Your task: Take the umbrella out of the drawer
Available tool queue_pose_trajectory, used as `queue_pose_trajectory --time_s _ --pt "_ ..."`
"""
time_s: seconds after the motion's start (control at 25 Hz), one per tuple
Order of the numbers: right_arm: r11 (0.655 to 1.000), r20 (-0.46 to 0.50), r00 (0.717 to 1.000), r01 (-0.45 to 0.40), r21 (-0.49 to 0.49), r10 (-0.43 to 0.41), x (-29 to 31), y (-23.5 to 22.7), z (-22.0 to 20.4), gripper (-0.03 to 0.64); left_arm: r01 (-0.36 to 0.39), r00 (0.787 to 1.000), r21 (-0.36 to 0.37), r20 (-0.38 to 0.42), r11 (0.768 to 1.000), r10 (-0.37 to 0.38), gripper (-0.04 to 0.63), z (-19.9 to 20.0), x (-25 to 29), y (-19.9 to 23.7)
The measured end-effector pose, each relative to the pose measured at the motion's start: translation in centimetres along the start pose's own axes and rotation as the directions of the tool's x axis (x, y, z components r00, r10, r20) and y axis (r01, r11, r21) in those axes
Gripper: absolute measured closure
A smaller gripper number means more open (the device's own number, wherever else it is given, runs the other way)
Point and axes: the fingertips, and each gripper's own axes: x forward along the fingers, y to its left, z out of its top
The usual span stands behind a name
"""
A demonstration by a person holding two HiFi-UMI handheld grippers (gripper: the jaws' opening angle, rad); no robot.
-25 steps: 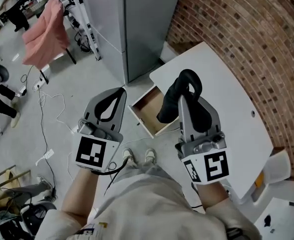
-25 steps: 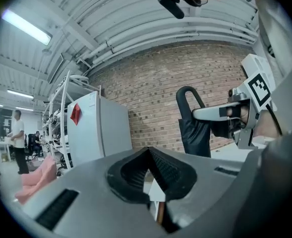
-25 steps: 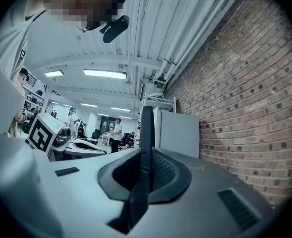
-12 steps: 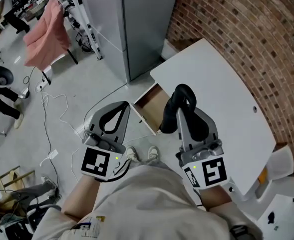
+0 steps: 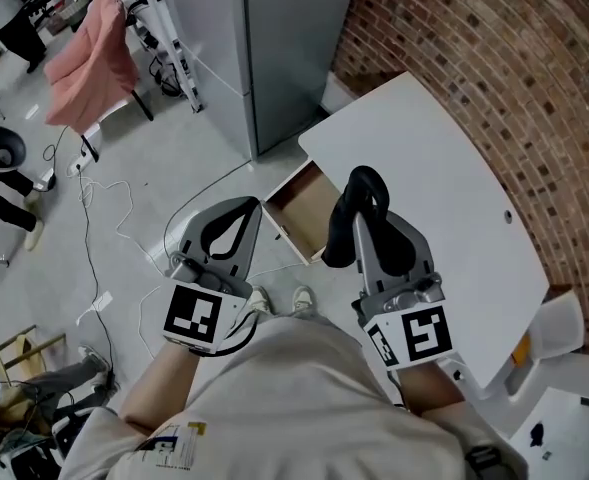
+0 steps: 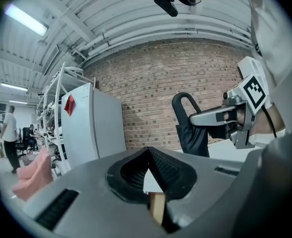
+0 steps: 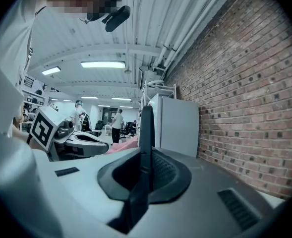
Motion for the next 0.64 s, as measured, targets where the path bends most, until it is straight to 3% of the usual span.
queue_pose_trajectory --time_s 0.64 --pt "1.000 -0.002 1.000 -0.016 0.019 0.016 2.1 -0.9 -0.2 0.592 -0.020 1.000 -0.010 -0.011 1.000 0.020 0.588 -0.1 0.9 1.5"
